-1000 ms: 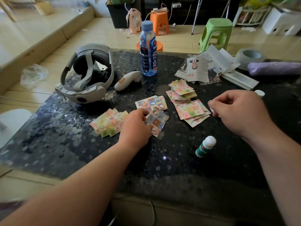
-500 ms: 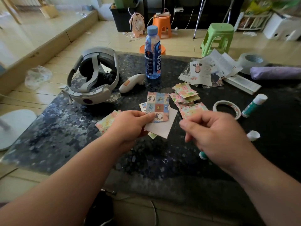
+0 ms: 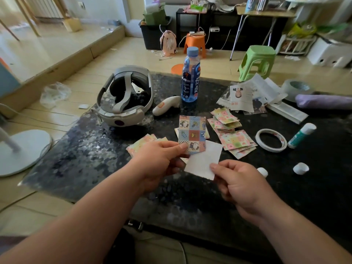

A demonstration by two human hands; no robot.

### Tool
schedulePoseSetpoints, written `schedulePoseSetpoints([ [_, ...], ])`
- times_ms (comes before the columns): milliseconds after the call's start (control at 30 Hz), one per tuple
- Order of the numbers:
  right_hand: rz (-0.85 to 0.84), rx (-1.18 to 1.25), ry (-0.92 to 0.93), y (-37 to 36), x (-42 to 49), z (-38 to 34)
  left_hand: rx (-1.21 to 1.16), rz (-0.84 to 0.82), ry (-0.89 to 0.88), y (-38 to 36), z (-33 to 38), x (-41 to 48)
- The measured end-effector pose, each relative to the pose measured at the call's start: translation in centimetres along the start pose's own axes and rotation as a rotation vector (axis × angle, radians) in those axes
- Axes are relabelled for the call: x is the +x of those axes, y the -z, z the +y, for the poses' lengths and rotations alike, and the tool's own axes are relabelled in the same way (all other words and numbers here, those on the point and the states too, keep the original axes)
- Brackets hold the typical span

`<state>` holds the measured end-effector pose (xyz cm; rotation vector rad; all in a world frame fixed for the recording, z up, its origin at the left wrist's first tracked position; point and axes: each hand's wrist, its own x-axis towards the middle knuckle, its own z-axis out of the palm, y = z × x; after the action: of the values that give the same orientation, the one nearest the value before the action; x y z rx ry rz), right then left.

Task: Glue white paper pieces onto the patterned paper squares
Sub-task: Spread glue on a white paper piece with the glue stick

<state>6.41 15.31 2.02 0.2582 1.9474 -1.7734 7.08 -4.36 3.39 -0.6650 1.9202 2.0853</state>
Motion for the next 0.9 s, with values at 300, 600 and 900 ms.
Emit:
schedulePoseSetpoints([
  [300,0.085,-0.073,-0.002,-0.2,-2.8,0.3,-0.044,0.096,-0.176,1.4,-0.4,-1.4],
  [600,0.102,-0.069,-0.01,2.1,-5.3,0.2,0.108,0.136,-0.371,1.0,-0.1,-3.5],
  [900,0.203,0.019,0.199,2.4,-5.1,0.2,0.085,0.098,-0.335,-0.7,-0.1,-5.3],
])
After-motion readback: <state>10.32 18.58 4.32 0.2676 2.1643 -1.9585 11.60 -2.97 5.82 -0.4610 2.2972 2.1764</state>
